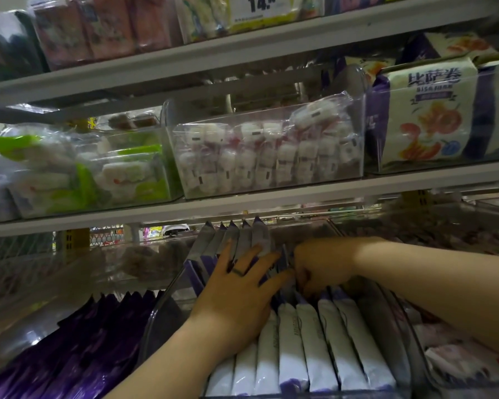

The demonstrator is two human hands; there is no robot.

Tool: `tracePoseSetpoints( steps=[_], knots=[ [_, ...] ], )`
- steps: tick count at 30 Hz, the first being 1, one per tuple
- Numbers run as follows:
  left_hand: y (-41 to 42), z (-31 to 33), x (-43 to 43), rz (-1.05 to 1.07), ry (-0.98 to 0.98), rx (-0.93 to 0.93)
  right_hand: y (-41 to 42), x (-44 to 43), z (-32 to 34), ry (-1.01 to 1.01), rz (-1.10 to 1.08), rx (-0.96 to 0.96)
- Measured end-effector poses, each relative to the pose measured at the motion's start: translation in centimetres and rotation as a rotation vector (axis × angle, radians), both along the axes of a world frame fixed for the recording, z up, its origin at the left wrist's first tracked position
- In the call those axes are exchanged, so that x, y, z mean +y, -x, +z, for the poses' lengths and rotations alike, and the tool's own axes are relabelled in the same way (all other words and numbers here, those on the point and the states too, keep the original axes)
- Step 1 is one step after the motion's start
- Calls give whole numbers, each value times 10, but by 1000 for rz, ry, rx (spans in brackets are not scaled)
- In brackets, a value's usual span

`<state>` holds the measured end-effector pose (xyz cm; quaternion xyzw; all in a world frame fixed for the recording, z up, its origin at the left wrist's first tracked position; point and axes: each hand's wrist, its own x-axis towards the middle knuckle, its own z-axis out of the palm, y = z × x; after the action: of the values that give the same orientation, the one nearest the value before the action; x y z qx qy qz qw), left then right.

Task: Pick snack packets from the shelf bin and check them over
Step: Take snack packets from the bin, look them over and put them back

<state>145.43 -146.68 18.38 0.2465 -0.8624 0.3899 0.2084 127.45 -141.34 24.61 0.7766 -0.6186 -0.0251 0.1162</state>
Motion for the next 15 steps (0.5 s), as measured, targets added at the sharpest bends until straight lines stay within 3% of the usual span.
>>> tracePoseSetpoints(
  steps=[5, 9, 11, 15],
  knots=[
    [1, -3, -8, 63, 2, 54, 7, 0, 0, 231, -20, -21],
    [-1, -1, 3, 22, -19, -9, 17, 4, 3, 508, -23, -239],
    [-1, -3, -2, -37, 36, 31, 20, 10, 0, 552, 29, -378],
    [1, -1, -5, 64, 19, -9, 19, 38, -7, 583, 181, -797]
  ],
)
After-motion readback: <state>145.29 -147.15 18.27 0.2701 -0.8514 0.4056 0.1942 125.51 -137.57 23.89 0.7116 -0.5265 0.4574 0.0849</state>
